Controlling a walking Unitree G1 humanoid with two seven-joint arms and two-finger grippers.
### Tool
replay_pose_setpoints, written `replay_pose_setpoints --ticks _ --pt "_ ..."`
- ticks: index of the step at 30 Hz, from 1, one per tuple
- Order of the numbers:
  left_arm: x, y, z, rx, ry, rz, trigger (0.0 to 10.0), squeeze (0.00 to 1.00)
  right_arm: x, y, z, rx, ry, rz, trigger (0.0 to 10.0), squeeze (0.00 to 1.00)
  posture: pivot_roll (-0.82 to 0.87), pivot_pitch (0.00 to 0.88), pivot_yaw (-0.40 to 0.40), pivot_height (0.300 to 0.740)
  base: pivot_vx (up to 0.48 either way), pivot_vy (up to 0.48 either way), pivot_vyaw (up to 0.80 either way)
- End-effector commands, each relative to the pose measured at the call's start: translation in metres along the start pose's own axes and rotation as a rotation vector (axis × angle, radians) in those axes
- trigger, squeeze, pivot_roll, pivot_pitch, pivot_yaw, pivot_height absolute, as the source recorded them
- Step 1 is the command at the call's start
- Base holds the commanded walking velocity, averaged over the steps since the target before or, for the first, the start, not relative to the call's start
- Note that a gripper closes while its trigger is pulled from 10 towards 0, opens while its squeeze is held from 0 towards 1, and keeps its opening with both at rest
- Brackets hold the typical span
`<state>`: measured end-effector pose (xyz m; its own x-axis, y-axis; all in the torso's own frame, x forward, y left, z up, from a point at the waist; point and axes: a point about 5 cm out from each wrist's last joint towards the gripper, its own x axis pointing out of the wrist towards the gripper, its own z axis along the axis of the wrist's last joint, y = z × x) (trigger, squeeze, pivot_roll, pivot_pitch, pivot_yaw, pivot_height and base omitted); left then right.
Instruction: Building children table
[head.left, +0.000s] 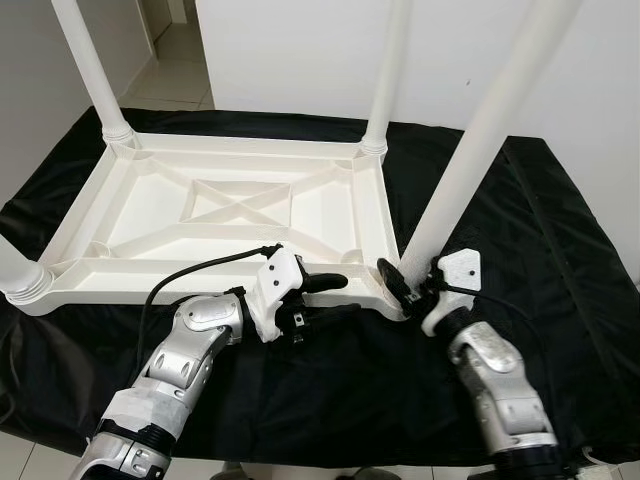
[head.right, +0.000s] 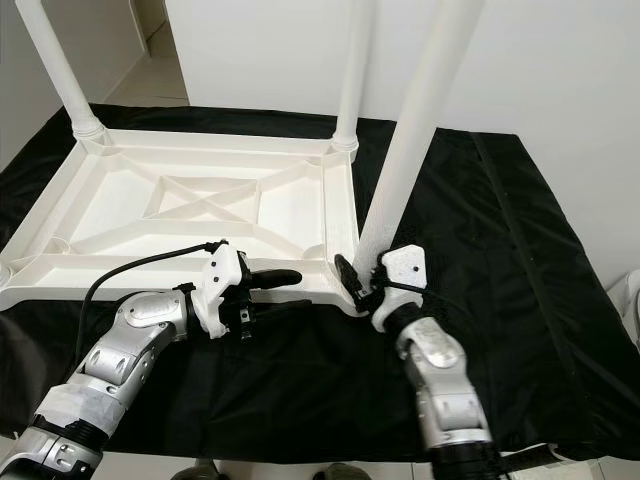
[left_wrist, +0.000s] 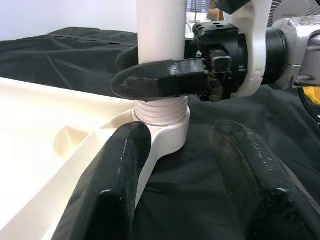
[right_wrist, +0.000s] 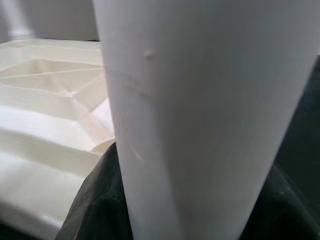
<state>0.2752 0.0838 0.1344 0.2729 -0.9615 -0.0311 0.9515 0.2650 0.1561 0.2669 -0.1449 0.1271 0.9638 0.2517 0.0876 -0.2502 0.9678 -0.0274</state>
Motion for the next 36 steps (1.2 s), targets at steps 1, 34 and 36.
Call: replay_pose_setpoints --ticks 1,34,36 --pt "0.001 -0.003 0.0 0.012 0.007 -0.038 10.0 0.0 -0.001 0.001 0.003 -0.003 -0.007 -0.052 10.0 0.0 -0.02 0.0 -0.018 0.74 0.0 0.0 0.0" --pt "0.002 -0.002 0.0 0.005 0.006 -0.043 10.0 0.0 -0.021 0.014 0.005 -0.011 -0.005 -0.166 10.0 0.0 -0.02 0.0 -0.016 0.74 0.0 0.0 0.0" --pt "0.002 -0.002 0.0 0.003 0.005 -0.043 10.0 0.0 -0.023 0.009 0.007 -0.034 -0.016 -0.08 10.0 0.0 -0.02 0.0 -0.014 0.74 0.0 0.0 0.0"
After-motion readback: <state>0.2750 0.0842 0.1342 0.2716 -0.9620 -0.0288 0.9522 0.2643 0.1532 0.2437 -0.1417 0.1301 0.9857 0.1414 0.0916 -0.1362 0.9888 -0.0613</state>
